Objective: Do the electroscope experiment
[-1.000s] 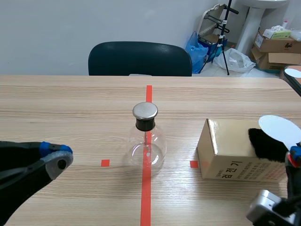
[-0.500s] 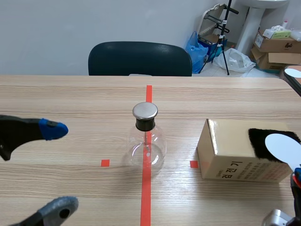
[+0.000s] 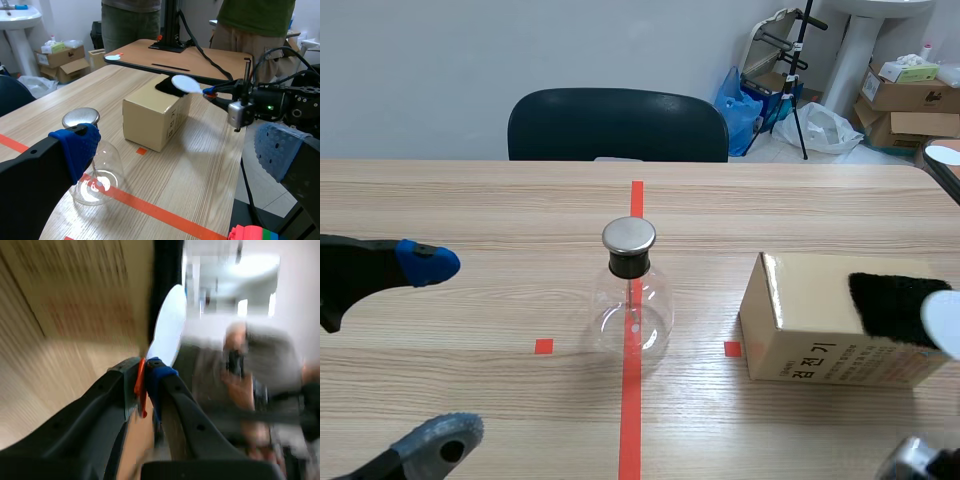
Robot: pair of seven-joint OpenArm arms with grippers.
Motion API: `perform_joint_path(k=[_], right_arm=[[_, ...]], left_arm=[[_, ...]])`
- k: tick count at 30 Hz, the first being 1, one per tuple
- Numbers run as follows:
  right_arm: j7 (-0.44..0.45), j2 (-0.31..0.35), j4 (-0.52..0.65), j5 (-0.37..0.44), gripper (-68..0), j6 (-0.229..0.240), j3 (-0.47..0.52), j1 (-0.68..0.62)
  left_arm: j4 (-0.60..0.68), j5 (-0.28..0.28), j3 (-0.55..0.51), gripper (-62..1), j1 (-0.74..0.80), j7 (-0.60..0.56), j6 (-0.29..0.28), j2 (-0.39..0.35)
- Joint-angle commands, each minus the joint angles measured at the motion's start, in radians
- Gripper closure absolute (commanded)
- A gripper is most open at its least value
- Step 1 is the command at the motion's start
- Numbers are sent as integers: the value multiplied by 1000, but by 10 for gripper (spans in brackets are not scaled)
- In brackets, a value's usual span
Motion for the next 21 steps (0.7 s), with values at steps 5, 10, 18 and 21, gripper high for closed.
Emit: perform_joint_path(k=[5, 10, 18, 21], right_arm=[[217, 10, 15, -28, -10, -50, 9, 9], [91, 10, 15, -42, -10, -25, 11, 6], [120, -1, 15, -48, -10, 4, 10, 5], [294, -3, 16, -64, -10, -3, 10, 12]], left_arm=[[3, -10, -5, -623, -3, -18, -3, 7], [3, -10, -5, -623, -3, -18, -3, 7], [3, -10, -6, -623, -3, -17, -3, 7], [3, -10, -5, -623, -3, -17, -3, 7]])
